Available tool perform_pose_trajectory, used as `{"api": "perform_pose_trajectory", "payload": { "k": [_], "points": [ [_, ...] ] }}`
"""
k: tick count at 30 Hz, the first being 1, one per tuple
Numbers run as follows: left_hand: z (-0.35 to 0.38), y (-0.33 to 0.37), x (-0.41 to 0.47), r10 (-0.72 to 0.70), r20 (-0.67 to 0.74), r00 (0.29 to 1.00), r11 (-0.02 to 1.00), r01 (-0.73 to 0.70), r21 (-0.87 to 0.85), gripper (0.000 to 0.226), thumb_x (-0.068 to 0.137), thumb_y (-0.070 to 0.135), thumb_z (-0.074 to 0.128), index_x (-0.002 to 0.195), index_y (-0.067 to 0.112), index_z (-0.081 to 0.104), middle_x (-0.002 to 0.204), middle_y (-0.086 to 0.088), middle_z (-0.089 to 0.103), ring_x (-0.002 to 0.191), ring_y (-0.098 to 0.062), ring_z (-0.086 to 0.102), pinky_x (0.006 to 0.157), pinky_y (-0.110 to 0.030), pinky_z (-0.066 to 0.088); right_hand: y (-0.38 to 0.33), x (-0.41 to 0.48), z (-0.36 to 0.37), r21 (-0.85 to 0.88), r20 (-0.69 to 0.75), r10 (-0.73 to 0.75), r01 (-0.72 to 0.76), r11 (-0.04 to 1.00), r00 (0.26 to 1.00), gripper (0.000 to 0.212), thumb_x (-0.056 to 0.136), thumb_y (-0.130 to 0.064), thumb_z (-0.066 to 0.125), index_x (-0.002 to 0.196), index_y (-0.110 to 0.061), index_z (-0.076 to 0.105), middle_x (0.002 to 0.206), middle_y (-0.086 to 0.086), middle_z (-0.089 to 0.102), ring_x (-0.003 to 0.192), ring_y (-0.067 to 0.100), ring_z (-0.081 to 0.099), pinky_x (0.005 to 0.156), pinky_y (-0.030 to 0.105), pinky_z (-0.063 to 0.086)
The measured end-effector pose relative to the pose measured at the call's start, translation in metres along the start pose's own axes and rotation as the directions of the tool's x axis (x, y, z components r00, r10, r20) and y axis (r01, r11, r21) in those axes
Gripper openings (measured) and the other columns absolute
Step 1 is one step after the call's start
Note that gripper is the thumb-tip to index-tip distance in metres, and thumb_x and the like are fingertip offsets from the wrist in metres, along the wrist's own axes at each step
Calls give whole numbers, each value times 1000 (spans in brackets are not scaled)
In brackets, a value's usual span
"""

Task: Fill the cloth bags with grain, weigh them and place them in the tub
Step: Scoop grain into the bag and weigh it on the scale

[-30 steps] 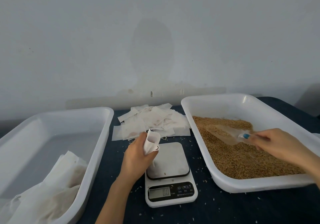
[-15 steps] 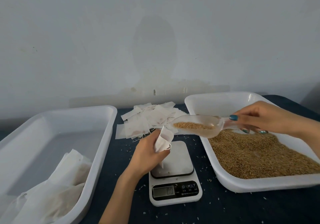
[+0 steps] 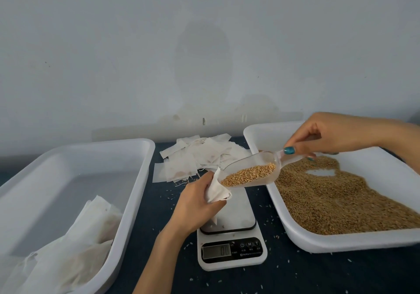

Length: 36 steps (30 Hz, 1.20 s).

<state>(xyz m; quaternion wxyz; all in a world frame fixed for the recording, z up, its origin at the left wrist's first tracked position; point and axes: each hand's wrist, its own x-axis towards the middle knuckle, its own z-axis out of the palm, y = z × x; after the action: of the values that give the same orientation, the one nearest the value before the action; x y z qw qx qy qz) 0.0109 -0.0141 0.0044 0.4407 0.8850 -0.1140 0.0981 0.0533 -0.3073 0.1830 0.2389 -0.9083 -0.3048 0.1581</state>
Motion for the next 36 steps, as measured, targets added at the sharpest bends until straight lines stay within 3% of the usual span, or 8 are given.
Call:
{"api": "perform_pose_trajectory", "payload": {
  "k": [3,8,13,18,22,31,36],
  "points": [
    [2,2,-1,5,-3,1000,1000,-5,-18,29,73,45,62,97,32,53,89,7,65,76,-16,60,68,-49,52,-14,8,-11,-63,36,-30,33,998,999,34,78,-61,58,101,-43,75,61,-5,67,39,5,40,40,15,30],
    [2,4,-1,3,-6,1000,999,-3,-42,33,75,48,64,104,44,48,97,12,64,84,-12,62,72,-45,56,-28,15,-19,-166,35,-49,54,985,998,30,83,-60,59,97,-41,77,61,-9,66,41,3,43,42,12,33],
    [3,1,-2,11,-10,1000,998,-11,-68,33,75,41,65,104,43,50,95,12,64,82,-13,62,68,-47,56,-34,14,-24,-227,27,-38,43,973,999,20,86,-57,60,95,-48,75,61,-11,67,43,3,45,43,13,34],
    [6,1,-2,-2,-7,1000,995,1,-102,30,75,42,62,99,54,49,97,14,64,82,-12,62,66,-45,57,-38,11,-28,-246,-3,-32,30,969,999,28,77,-67,56,94,-53,74,64,-11,68,45,2,45,44,15,33],
    [6,-2,-3,-9,-14,1000,992,7,-126,31,76,44,61,106,46,51,99,9,66,86,-15,63,72,-45,57,-39,11,-27,-287,-21,-49,41,957,999,26,78,-66,56,93,-54,73,63,-13,68,45,1,44,44,16,34],
    [4,2,-4,-11,-19,1000,986,7,-165,28,77,42,60,103,46,52,102,5,67,93,-21,63,80,-45,55,-33,6,-19,-206,-44,-63,53,977,997,35,72,-75,51,95,-57,71,60,-12,66,45,1,41,45,18,33],
    [0,5,-6,-6,-36,999,979,-2,-203,27,75,43,59,100,52,53,98,3,66,88,-25,61,75,-45,54,-15,-1,-5,-123,-53,-19,12,992,998,39,74,-68,53,96,-45,74,62,-7,68,39,2,38,39,13,30]
  ]
}}
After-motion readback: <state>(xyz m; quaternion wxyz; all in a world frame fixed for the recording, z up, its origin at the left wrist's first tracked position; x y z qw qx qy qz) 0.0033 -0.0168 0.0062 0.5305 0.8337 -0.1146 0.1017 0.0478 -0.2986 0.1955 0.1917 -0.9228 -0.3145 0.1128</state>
